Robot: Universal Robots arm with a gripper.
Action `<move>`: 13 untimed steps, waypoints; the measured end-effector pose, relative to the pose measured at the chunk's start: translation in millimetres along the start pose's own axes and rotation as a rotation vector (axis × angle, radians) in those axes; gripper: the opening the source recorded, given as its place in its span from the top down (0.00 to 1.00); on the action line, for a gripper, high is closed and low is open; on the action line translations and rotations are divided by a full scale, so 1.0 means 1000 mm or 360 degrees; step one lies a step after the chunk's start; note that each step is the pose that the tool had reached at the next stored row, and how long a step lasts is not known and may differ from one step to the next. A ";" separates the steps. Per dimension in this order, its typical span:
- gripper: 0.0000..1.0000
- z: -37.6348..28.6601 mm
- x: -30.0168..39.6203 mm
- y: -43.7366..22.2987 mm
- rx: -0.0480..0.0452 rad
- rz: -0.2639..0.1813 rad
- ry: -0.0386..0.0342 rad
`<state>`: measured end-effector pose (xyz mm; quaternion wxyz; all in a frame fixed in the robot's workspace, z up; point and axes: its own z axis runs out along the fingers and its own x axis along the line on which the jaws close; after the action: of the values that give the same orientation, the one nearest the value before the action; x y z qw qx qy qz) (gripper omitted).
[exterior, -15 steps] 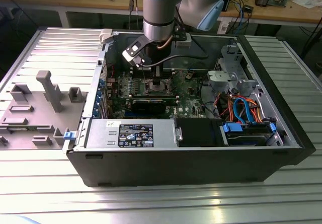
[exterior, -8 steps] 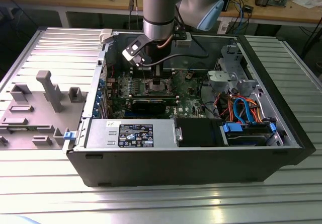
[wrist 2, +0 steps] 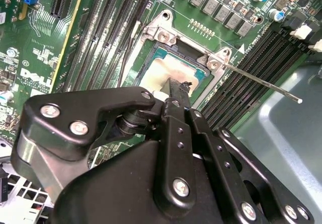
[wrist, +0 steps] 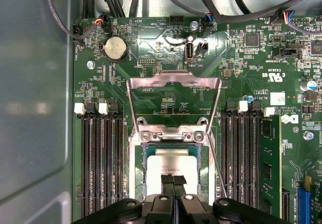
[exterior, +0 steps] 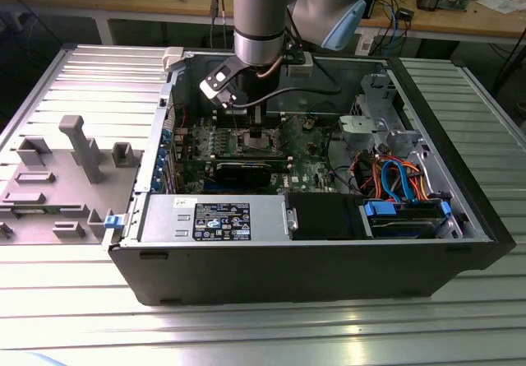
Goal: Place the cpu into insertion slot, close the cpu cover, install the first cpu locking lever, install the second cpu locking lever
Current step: 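Close the cpu cover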
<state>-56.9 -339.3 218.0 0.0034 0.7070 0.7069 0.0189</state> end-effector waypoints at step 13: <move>0.89 -0.0017 0.0001 0.0036 0.0000 0.0000 0.0000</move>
<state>-53.3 -339.3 219.8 0.0033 0.7070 0.7069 0.0189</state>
